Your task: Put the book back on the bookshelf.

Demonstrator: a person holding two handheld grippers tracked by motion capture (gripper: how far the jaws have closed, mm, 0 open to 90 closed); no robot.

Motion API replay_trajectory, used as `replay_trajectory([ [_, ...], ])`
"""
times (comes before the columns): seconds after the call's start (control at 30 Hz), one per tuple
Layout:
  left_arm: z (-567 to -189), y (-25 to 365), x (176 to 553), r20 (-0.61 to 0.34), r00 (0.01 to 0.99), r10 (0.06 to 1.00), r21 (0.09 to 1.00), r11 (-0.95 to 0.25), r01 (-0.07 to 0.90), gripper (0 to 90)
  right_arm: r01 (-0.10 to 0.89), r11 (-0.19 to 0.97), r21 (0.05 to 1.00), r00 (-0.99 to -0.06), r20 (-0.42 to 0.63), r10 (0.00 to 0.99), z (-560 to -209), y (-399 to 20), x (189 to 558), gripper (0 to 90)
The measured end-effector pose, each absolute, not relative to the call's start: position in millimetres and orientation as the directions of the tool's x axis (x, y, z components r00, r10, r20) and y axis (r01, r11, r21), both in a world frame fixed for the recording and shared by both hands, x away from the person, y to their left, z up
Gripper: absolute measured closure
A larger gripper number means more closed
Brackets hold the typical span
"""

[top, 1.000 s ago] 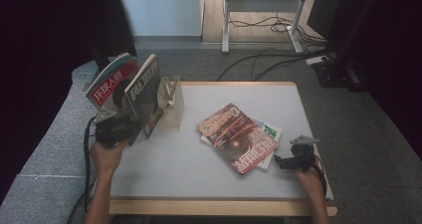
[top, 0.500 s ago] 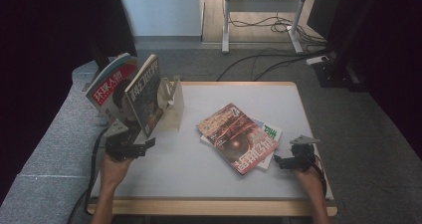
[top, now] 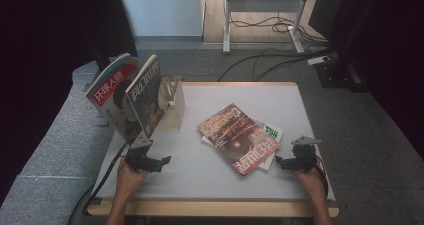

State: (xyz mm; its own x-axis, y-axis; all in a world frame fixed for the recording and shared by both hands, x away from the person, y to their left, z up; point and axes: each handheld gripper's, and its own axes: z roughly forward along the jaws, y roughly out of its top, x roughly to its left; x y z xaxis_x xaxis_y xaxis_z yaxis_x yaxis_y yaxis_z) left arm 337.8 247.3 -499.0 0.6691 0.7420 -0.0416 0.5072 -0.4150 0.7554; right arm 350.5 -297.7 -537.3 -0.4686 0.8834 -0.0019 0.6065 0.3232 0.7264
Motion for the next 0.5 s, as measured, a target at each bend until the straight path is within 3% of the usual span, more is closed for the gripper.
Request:
replay_trajectory([
  [0.5,-528.2,223.3,345.0,-0.005,0.708,0.706,0.659,-0.53,0.533,0.3,0.606,0.324,0.726,-0.47,-0.002,0.883,-537.1,-297.7,350.4,0.7],
])
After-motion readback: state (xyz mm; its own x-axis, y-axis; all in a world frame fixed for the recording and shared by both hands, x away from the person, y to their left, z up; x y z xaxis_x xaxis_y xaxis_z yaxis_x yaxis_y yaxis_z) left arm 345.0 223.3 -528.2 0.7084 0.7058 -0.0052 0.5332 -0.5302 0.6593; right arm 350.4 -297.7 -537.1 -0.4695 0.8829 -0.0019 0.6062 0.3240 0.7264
